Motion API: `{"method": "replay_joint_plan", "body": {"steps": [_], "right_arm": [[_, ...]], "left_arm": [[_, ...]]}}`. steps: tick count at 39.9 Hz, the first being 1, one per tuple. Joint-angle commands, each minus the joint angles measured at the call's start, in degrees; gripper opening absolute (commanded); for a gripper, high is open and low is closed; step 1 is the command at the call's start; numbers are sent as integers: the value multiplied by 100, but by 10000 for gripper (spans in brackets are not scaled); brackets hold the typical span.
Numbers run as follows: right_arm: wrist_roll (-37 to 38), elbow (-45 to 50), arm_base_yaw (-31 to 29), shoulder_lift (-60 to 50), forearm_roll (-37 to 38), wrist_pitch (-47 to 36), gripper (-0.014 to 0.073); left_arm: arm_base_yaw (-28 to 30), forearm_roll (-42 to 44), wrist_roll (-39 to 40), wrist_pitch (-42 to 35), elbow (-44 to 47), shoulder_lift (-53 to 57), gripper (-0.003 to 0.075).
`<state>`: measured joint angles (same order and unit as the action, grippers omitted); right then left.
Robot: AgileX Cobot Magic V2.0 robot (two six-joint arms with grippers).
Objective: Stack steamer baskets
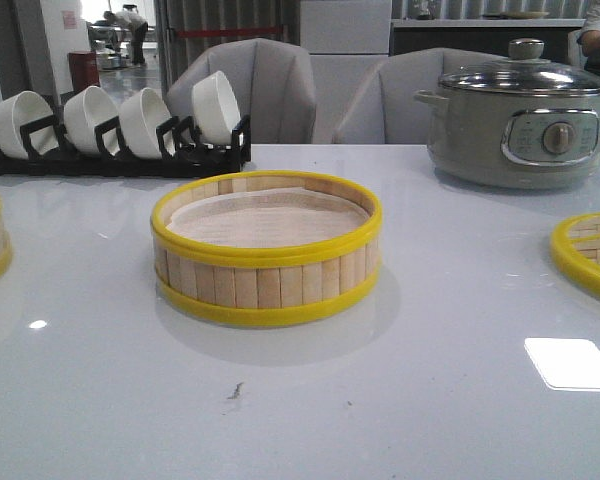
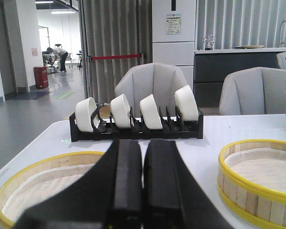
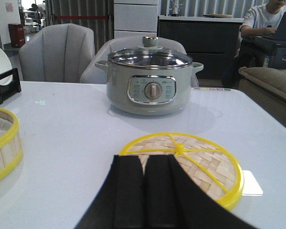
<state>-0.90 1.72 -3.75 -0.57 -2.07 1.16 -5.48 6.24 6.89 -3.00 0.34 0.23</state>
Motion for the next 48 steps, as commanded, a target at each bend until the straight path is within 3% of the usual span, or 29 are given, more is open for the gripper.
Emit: {"method": "replay_joint_plan", "body": {"steps": [1,12,17,22,33,37,42,48], "right_arm": [[-24,-85,-31,-120,16,-498,51],[-24,-85,-31,-120,16,-498,51],[-24,-85,-31,-120,16,-498,51],[-24,-85,-31,-120,16,-498,51],[-24,-85,-31,-120,16,-498,51],[-24,-85,-31,-120,16,-498,51],[-24,-85,-31,-120,16,-498,51],[-24,-85,-31,-120,16,-498,51]], "left_arm": [[12,-4,2,-519,12,72,85],[12,127,2,-439,1,72,85],[12,-475,33,-79,-361,-89,85],[12,-471,33,1234,-1603,-885,85],[12,-125,-7,4390,-6007,-4217,85],[12,-111,-70,5285,-7183,-5078,85],[12,-147,-279,5850,-7960,-5743,85],[12,-156,-449,5988,-8043,-6078,85]]}}
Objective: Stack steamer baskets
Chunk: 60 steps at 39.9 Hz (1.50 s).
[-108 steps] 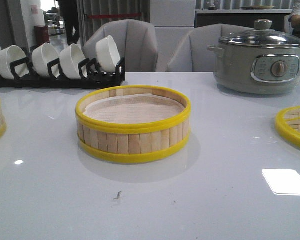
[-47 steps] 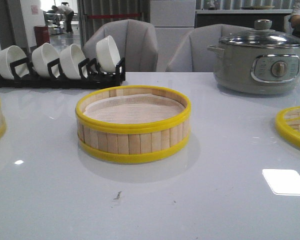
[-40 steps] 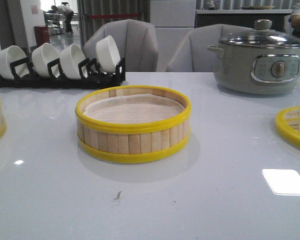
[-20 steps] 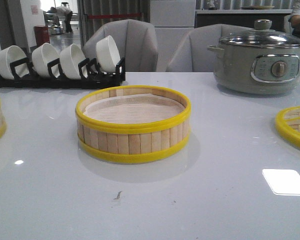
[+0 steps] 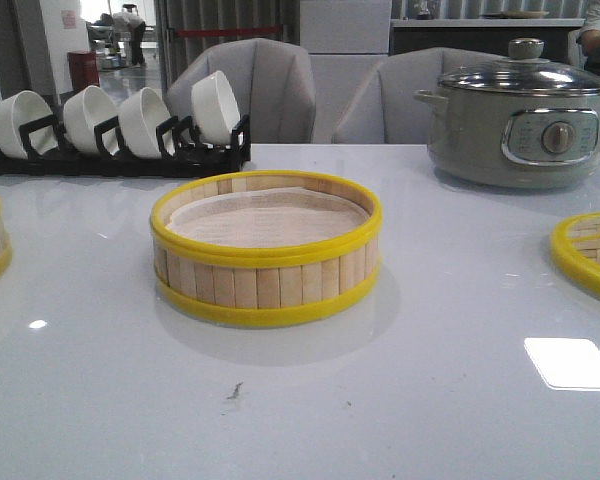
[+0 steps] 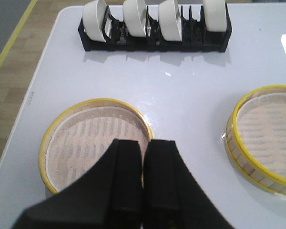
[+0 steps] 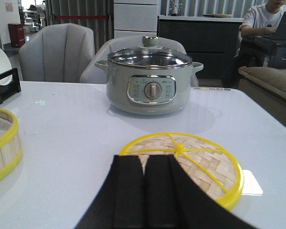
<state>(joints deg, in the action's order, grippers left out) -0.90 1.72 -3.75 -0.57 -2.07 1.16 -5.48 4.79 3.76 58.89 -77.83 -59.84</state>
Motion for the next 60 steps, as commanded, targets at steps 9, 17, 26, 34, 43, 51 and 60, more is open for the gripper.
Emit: {"method": "replay_joint_plan", "body": {"steps": [9,17,26,34,43,51,60], "right_arm": [[-24,-85,-31,-120,16,-498,51],[-24,-85,-31,-120,16,-498,51],[-24,-85,-31,-120,16,-498,51],[-24,-85,-31,-120,16,-498,51],[-61,-85,-31,-120,43,-586,51],[-68,-85,-31,-120,43,-1032,51],[625,-440,-25,-120,32,-670,51]], "left_arm": [[12,24,-192,-190,-203,-332,85],[12,-22,-192,-193,-203,-345,85],[12,3,-192,-215,-203,-345,85],[12,3,-192,-399,-168,-356,85],[12,13,-192,-401,-169,-401,85],[12,13,-192,-408,-169,-401,85],[12,13,-192,-408,-169,-413,85]]}}
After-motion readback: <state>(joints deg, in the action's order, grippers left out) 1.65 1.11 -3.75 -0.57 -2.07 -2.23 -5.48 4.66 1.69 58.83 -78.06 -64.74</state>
